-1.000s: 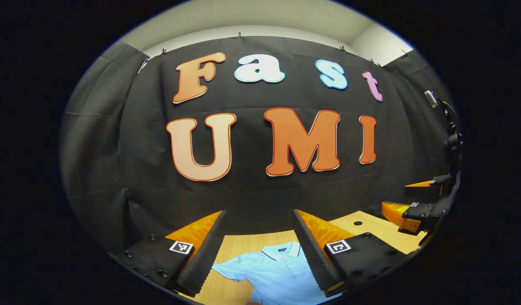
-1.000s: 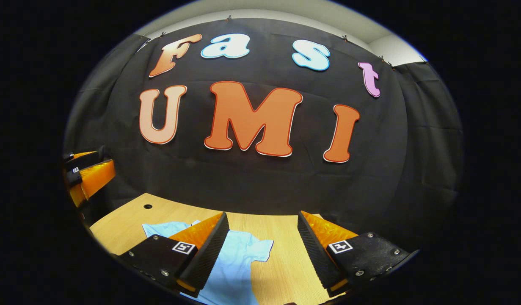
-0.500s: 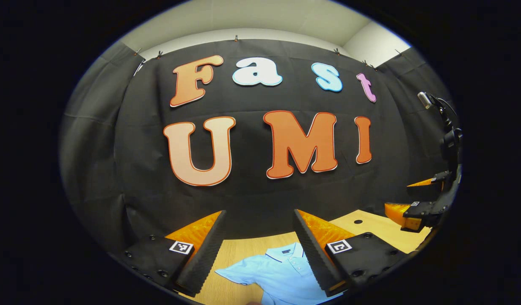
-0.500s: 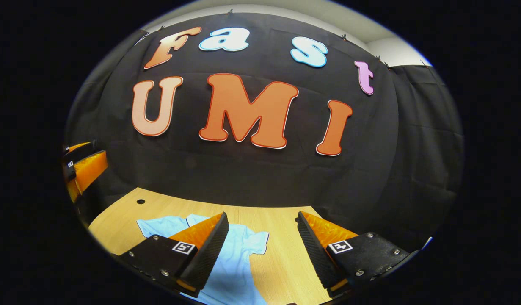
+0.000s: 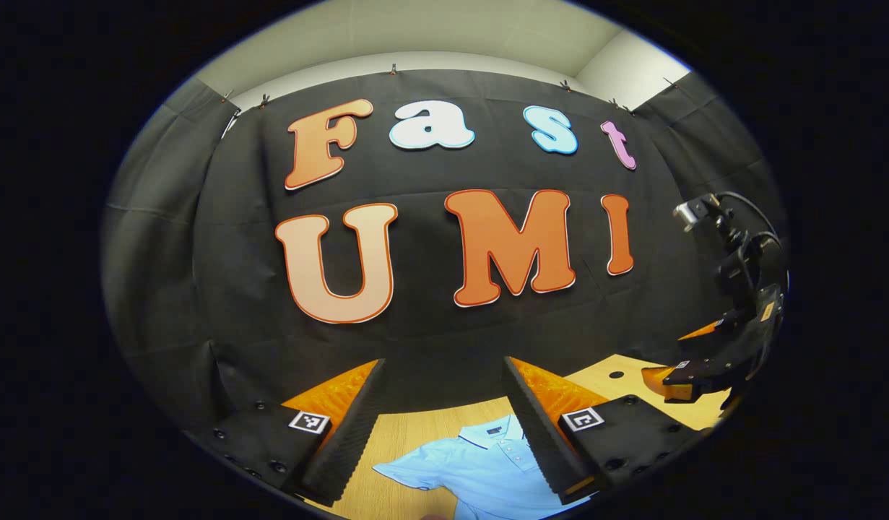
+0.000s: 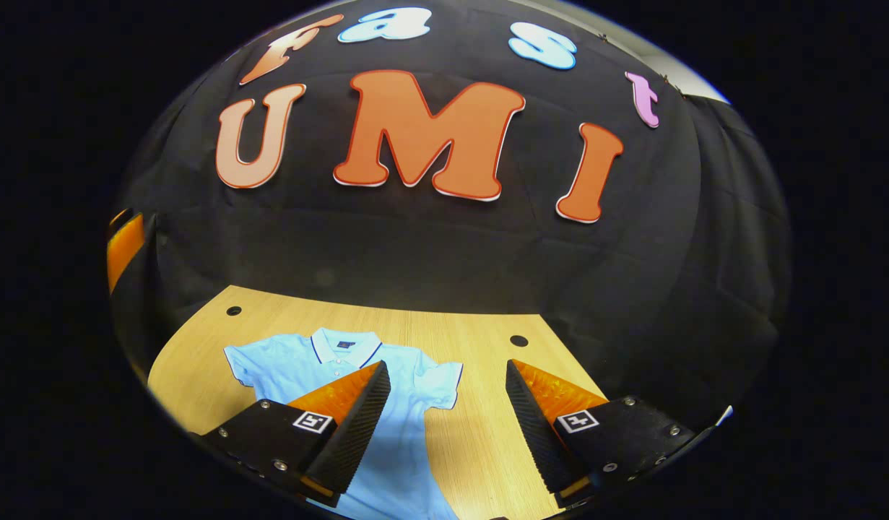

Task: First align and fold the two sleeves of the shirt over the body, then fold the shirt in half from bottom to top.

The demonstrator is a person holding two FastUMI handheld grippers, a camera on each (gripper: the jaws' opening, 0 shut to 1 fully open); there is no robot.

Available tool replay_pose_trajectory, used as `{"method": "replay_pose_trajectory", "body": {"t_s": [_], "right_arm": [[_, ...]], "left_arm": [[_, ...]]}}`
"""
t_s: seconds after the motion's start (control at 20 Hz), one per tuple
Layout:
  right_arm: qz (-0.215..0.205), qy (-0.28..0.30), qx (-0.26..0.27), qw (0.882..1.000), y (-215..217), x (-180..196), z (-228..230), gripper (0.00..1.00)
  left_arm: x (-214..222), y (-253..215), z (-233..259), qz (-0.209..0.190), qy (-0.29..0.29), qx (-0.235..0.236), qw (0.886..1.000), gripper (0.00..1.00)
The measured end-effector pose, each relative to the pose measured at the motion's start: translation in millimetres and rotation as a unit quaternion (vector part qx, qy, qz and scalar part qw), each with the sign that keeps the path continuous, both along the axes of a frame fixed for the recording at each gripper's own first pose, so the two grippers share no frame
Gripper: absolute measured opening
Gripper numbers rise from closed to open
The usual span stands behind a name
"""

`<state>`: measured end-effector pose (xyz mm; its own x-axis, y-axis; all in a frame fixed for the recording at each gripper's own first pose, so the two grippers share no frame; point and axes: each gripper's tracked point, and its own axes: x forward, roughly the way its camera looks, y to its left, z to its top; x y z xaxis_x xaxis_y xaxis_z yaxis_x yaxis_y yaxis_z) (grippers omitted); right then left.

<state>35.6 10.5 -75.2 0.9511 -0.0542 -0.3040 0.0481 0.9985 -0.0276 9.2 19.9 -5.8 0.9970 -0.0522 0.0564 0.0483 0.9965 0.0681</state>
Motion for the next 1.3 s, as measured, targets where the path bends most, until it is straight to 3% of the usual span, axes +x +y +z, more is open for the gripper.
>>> {"method": "replay_pose_trajectory", "body": {"t_s": [0.25,0.65,1.05,1.3], "right_arm": [[0.026,0.071,-0.008,0.997,-12,49,-42,0.97],[0.062,0.19,-0.008,0.98,-23,117,-128,0.96],[0.069,0.289,0.013,0.955,-19,160,-205,0.95],[0.066,0.332,0.023,0.941,-18,174,-238,0.87]], "left_arm": [[6,-8,-6,0.027,0.011,0.004,1.0,1.0],[9,-3,-29,0.107,0.063,0.011,0.992,1.0],[-1,8,-70,0.176,0.135,0.001,0.975,1.0],[-8,9,-72,0.199,0.152,0.017,0.968,1.0]]}}
